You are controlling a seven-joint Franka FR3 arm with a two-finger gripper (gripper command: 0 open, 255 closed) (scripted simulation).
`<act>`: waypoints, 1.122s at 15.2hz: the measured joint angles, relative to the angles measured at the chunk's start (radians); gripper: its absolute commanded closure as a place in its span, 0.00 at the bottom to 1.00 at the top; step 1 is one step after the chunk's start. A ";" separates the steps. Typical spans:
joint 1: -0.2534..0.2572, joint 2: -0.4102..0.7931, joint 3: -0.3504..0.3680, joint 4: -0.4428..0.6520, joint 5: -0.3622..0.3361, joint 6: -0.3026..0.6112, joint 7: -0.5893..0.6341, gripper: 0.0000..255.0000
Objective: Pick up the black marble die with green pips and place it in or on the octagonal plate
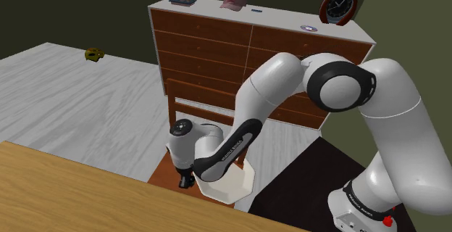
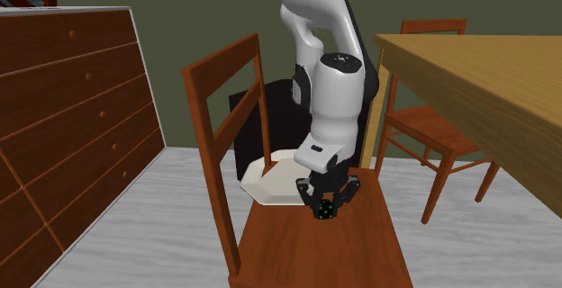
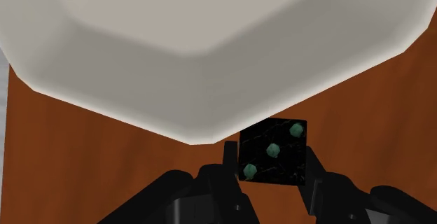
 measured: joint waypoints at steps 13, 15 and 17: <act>-0.048 -0.145 0.061 -0.053 0.056 -0.096 -0.034 1.00; -0.054 -0.166 0.071 -0.056 0.066 -0.114 -0.039 1.00; -0.060 -0.182 0.079 -0.057 0.075 -0.129 -0.045 1.00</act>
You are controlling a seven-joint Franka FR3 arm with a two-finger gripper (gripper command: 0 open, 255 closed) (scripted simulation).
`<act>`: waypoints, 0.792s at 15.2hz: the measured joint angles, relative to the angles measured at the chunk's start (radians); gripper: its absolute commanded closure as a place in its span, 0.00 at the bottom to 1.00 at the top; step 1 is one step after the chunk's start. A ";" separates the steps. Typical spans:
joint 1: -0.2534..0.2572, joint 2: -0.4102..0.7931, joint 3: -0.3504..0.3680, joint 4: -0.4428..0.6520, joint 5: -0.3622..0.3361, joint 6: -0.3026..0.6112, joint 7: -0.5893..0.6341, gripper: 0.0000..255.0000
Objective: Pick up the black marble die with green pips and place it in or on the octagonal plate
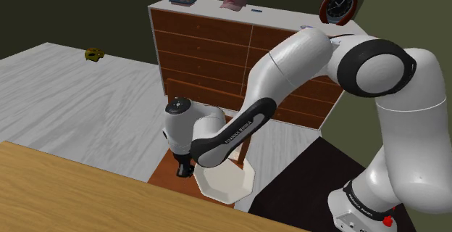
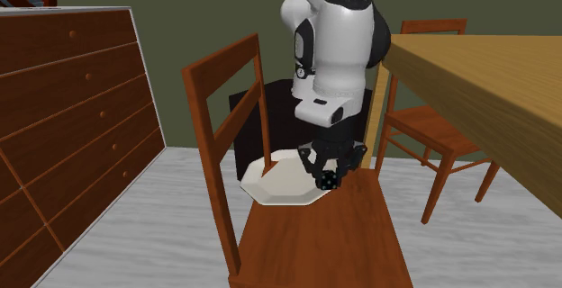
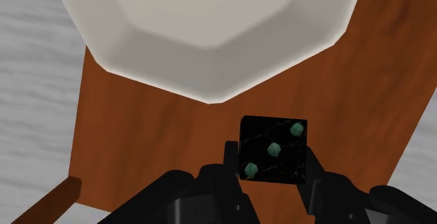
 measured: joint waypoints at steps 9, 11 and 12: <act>-0.161 -0.202 0.023 -0.350 0.030 0.161 -0.092 1.00; -0.203 -0.249 0.029 -0.428 0.042 0.197 -0.125 1.00; -0.231 -0.284 0.038 -0.478 0.056 0.215 -0.149 1.00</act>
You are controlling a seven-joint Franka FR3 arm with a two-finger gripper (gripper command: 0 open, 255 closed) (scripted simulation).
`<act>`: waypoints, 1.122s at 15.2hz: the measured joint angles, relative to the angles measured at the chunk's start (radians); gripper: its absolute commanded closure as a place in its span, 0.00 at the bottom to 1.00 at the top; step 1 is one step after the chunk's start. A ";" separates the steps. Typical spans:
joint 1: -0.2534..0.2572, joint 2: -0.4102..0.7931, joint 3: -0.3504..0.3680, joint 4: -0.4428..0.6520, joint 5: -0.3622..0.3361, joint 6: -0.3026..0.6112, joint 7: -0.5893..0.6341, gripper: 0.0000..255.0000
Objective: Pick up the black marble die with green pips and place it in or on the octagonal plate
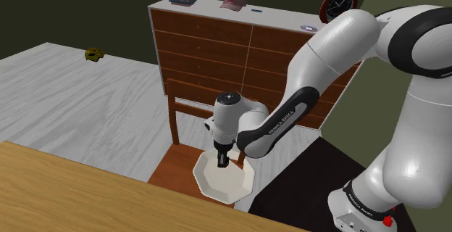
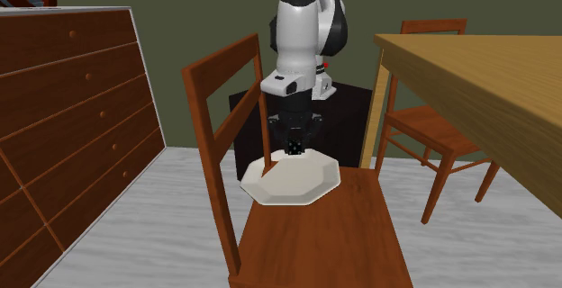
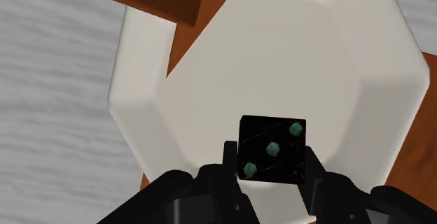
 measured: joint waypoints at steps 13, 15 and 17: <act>0.069 0.140 -0.124 -0.005 -0.134 0.144 0.078 1.00; 0.074 0.147 -0.129 -0.003 -0.140 0.149 0.083 1.00; 0.076 0.149 -0.131 -0.002 -0.141 0.151 0.084 1.00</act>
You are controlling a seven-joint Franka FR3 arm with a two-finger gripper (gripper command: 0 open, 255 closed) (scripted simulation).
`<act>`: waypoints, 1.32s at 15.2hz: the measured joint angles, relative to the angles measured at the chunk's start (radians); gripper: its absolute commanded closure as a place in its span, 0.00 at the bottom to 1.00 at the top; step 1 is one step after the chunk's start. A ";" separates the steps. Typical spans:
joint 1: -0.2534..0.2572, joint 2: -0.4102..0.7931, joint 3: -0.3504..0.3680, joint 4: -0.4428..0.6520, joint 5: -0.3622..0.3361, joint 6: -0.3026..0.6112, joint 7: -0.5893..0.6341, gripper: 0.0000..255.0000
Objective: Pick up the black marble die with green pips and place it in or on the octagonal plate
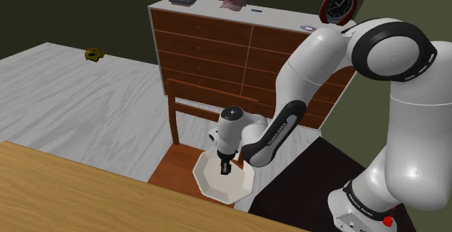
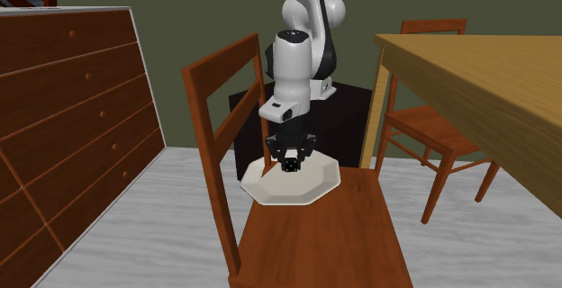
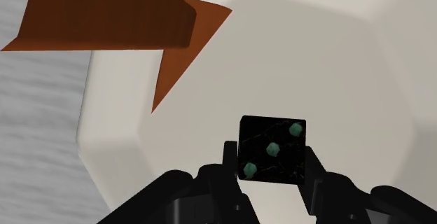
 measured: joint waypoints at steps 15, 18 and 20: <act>-0.069 -0.115 0.091 -0.034 0.088 -0.080 -0.062 0.00; -0.081 -0.129 0.102 -0.036 0.103 -0.092 -0.076 0.00; -0.082 -0.131 0.104 -0.037 0.104 -0.093 -0.078 0.00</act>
